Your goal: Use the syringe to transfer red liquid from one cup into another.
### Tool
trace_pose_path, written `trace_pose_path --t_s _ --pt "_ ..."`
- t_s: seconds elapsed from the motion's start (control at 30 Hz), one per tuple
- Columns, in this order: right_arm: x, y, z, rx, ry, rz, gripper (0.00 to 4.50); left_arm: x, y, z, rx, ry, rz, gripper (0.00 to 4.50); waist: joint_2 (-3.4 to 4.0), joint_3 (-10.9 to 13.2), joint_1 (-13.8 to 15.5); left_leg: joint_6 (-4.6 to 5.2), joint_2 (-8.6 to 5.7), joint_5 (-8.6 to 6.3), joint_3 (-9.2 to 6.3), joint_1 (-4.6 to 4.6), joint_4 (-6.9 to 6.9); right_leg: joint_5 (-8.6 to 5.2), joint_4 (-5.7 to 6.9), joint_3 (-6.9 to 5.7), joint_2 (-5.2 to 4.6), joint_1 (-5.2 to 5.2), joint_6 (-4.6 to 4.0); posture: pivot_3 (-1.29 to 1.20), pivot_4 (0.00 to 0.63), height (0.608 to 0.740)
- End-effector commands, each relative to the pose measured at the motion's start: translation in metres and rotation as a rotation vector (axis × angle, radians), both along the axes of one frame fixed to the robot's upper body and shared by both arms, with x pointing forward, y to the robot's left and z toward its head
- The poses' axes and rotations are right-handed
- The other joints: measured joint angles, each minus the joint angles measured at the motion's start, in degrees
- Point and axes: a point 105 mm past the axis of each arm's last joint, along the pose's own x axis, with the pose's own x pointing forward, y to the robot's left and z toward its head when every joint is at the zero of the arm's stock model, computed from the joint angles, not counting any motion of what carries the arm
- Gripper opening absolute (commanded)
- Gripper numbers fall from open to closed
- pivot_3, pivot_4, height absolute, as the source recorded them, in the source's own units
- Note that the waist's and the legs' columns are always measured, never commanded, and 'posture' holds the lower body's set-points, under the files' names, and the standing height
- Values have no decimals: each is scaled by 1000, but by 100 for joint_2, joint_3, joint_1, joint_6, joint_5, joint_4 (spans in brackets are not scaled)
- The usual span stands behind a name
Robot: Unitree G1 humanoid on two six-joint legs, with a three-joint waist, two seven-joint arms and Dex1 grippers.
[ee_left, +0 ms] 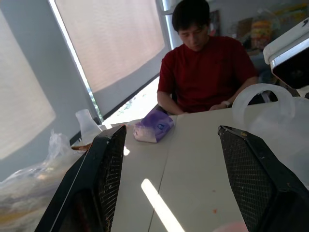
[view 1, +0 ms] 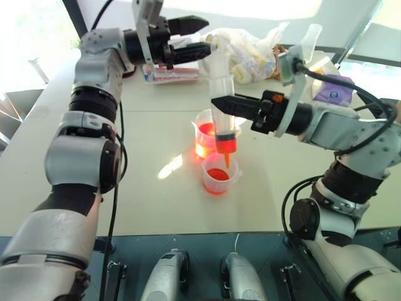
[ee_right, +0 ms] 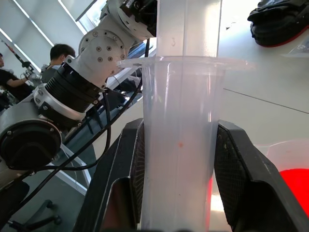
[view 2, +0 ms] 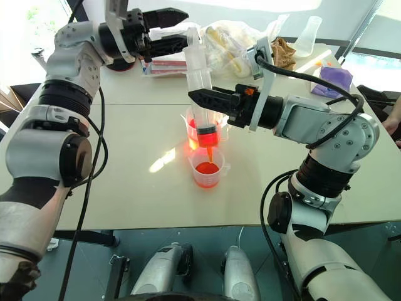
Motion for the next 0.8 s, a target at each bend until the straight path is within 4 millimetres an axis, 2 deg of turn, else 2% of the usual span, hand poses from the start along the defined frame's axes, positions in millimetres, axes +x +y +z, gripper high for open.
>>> trace_pose_path --t_s 0.03,0.2,0.33,0.63,0.77,0.8 --pt "-3 0 9 18 -51 -1 1494 -11 5 24 -9 -57 -30 3183 0 0 -2 0 0 0 0 -1 0 0 1 0 1 -1 0 0 150 740" --pt "0 1 9 27 -52 0 1494 -13 11 23 3 -45 -33 3183 0 0 2 1 0 1 0 -1 2 0 2 0 1 -1 0 0 150 740" --pt "1 3 9 31 -50 7 1494 -14 9 24 -5 -42 -41 3183 0 0 11 2 0 1 0 -2 5 0 3 0 1 0 0 0 150 740" --pt "-1 7 6 31 -51 16 1494 -13 -8 16 -2 -28 -76 3183 0 0 4 2 0 1 0 -2 7 1 3 1 0 0 1 0 150 740" --pt "-3 8 4 21 -62 18 1494 -12 -20 3 61 -43 -93 3183 0 0 8 3 0 1 0 -2 7 1 5 0 1 0 1 0 150 740" --pt "-3 8 3 16 -66 17 1494 -13 -22 0 69 -42 -103 2923 0 0 9 3 0 1 0 -2 8 1 5 0 1 0 1 0 150 740"
